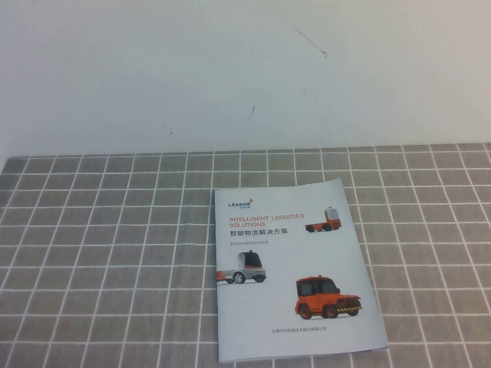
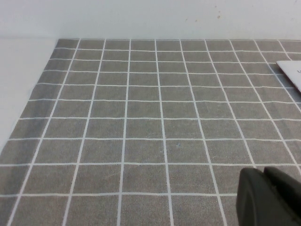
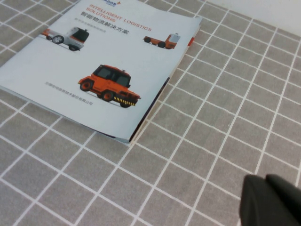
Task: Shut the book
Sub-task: 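Close the open booklet and leave it lying on the table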
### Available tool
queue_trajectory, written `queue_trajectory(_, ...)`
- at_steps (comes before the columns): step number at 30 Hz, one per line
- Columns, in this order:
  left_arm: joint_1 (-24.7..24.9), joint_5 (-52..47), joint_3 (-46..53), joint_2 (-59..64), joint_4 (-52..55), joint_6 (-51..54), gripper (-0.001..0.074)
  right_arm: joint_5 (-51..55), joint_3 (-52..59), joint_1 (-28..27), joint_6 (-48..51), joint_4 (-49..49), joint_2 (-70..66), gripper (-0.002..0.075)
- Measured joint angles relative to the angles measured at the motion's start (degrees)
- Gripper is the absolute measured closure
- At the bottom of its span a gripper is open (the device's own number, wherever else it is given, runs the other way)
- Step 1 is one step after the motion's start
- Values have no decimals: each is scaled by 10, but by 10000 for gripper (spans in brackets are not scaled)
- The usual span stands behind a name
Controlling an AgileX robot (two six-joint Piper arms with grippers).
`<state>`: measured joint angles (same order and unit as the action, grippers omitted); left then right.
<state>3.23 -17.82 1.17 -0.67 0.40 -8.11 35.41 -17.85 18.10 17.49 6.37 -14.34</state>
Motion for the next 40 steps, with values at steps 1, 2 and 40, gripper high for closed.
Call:
queue_trajectory(1, 0, 0, 0, 0, 0, 0, 738, 0, 0, 0, 0, 0, 0, 729)
queue_trajectory(2, 0, 0, 0, 0, 0, 0, 738, 0, 0, 0, 0, 0, 0, 729)
queue_trajectory(40, 0, -4, -1, 0, 0, -1, 738, -159, 191, -149, -142, -81, 150, 729)
